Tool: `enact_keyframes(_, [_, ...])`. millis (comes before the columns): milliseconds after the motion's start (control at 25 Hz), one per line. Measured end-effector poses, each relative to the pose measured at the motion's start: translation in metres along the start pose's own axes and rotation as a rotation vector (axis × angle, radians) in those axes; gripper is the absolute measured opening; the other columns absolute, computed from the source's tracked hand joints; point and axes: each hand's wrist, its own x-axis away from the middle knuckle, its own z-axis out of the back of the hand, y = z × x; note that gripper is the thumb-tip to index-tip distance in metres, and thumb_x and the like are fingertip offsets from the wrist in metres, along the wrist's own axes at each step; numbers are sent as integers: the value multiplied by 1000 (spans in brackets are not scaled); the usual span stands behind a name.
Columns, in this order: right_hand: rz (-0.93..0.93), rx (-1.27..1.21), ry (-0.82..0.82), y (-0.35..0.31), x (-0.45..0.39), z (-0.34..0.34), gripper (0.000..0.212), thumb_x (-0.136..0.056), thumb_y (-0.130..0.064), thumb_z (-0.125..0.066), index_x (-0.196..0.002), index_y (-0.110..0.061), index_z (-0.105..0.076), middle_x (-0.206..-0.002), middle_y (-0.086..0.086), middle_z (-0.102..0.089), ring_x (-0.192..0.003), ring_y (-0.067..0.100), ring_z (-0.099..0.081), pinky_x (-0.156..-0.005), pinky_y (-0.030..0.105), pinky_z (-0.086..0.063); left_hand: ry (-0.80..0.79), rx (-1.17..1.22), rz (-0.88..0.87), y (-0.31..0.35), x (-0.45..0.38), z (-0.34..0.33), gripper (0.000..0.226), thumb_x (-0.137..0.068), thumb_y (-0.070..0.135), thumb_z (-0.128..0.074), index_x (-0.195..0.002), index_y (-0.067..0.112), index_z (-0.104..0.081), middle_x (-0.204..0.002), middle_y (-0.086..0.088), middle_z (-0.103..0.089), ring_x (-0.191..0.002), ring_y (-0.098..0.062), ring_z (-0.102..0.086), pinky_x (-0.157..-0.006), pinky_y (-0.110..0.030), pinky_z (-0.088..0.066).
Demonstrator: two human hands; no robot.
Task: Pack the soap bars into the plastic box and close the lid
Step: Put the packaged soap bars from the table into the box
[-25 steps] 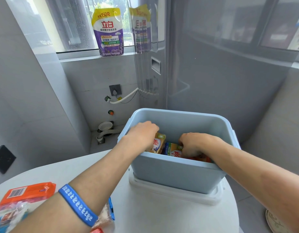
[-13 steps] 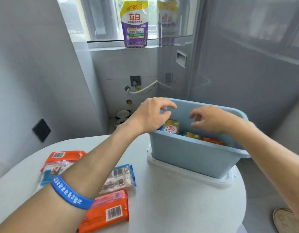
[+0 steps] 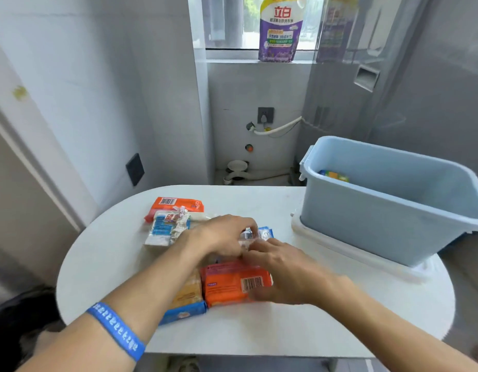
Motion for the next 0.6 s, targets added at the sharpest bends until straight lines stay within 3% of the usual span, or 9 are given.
enact_keyframes(120, [-24,238,85,-5,0,-22,83,-68,-68,-64,-132,-20,-41,-125,3,-53,-110,27,-48,-91,42,-44,-9,-57,-9,-4,-6,-6,61,-76,11,-65,-126,38,-44,-118,-3,-64,-95,-25,-62,-69,-36,-52])
enact_keyframes(320, [-25,108,111,-3,8,-31,75,-70,-68,-62,-127,-25,-40,-122,-1,-60,-110,23,-52,-89,36,-41,93,-103,-47,-6,-13,-17,71,-70,32,-74,-130,38,-37,-119,-2,-62,-102,-28,-62,-74,-36,-49])
enact_keyframes(440, [-229,-380,22,26,32,4,69,-68,-67,-69,-126,-39,-45,-108,-4,-64,-93,13,-59,-75,24,-42,133,209,50,-6,-17,-8,65,-68,47,-75,-125,34,-46,-112,-4,-66,-92,-25,-63,-66,-31,-48])
enact_keyframes(520, [-347,-872,77,48,51,22,58,-68,-64,-72,-119,-39,-57,-101,0,-70,-84,11,-63,-73,25,-48,187,685,116,-1,-18,4,54,-73,44,-69,-121,27,-53,-111,-10,-68,-92,-26,-66,-67,-33,-51])
enact_keyframes(600, [-331,-1349,122,59,64,28,56,-75,-57,-71,-122,-29,-64,-111,11,-70,-94,22,-63,-81,36,-48,162,1244,137,4,-15,13,51,-79,43,-57,-123,18,-59,-117,-18,-69,-97,-31,-68,-77,-38,-52])
